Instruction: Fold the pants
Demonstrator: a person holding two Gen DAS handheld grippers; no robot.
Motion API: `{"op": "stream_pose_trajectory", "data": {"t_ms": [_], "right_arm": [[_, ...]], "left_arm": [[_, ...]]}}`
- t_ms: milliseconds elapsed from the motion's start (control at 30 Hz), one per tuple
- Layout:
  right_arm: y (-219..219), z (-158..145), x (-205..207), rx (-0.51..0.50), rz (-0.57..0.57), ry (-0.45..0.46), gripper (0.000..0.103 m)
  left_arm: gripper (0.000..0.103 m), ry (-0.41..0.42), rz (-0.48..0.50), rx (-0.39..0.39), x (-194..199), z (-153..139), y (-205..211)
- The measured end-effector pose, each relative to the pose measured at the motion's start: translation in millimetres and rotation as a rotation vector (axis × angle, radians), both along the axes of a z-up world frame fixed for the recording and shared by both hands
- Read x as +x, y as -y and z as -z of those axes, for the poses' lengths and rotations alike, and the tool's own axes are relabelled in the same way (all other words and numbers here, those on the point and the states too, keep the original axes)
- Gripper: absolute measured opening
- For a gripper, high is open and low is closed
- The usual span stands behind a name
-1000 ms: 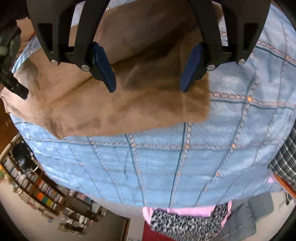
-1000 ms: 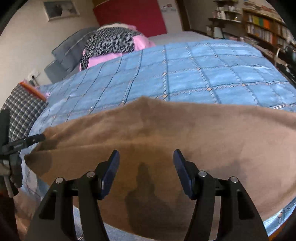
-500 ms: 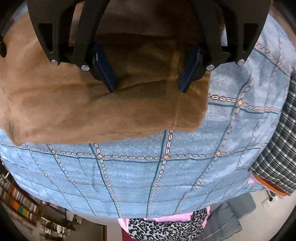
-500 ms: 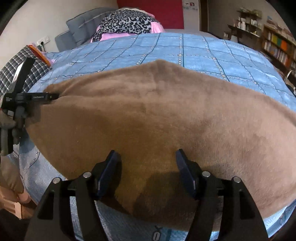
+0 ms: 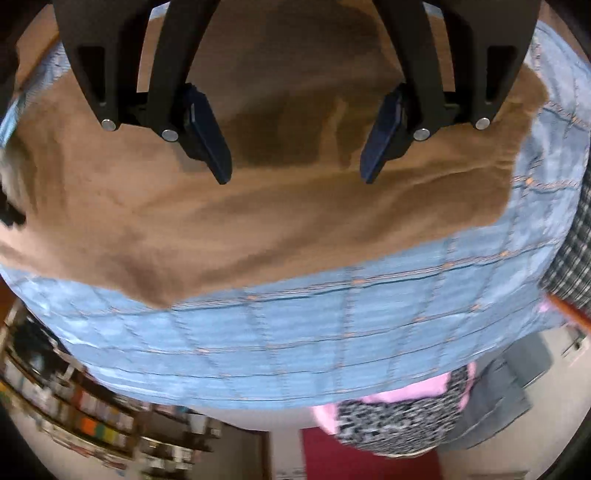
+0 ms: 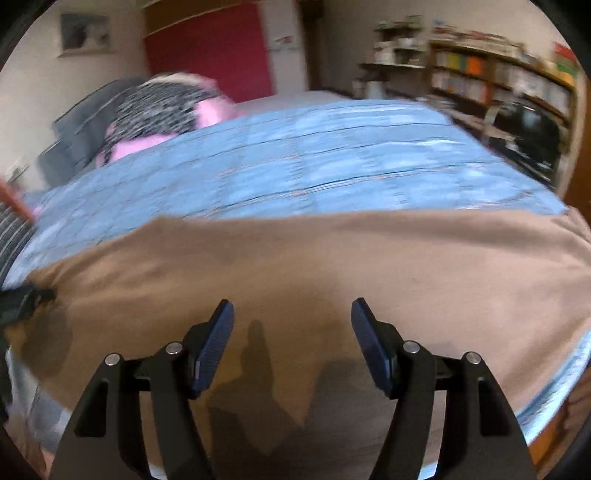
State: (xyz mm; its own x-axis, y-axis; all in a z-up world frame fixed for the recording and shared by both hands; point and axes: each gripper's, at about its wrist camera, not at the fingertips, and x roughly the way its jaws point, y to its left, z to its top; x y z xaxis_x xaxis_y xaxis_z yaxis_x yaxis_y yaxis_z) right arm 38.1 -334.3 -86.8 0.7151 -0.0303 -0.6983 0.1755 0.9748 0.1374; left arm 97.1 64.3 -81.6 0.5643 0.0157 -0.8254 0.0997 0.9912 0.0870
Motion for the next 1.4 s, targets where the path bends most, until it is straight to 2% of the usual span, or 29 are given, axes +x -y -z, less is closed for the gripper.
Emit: {"op": "stream_pose_trajectory", "data": {"t_ms": [167,333,400,600,733,933,1000,1100,1233,1400], "right_arm": [[108.5,-16.1,-3.1,0.013,0.240,0.036,0.066],[185.1,-21.3,-5.8,-0.066,0.363,0.041,0.066],[208.8,-18.7,-3.9,-0.049,0.386,0.036,0.066],[279.0,0.7,20.9,0.113,0.446,-0.004,0.066],[305.2,21.1,38.0,0.164,0.474,-0.047,0.066],[305.1,37.0,65.0,0.080,0.440,-0.112,0.066],[307.5,39.2,68.6,0.082,0.442,-0.115,0.066],[302.9,29.8,57.1,0.082,0.426,-0.094,0.066],[293.9,4.9,18.3,0.099,0.400,0.010,0.066],[299.6,-7.1,-47.5,0.140,0.490,0.095,0.070]], "left_arm": [[0.073,-0.030,0.088,-0.022,-2.8,10.5,43.7],[0.074,-0.053,0.128,-0.035,-0.7,19.0,75.5],[0.078,-0.059,0.131,-0.035,2.0,22.3,84.4],[0.079,-0.069,0.171,-0.022,6.5,29.5,109.5],[0.082,-0.104,0.162,-0.069,11.4,41.5,110.4],[0.084,-0.095,0.172,-0.056,11.9,45.2,113.5],[0.084,-0.093,0.170,-0.056,11.2,46.0,113.0],[0.084,-0.087,0.170,-0.039,10.0,45.5,114.4],[0.084,-0.081,0.171,-0.028,9.1,44.1,115.4],[0.084,-0.067,0.170,-0.008,7.0,43.2,118.3]]}}
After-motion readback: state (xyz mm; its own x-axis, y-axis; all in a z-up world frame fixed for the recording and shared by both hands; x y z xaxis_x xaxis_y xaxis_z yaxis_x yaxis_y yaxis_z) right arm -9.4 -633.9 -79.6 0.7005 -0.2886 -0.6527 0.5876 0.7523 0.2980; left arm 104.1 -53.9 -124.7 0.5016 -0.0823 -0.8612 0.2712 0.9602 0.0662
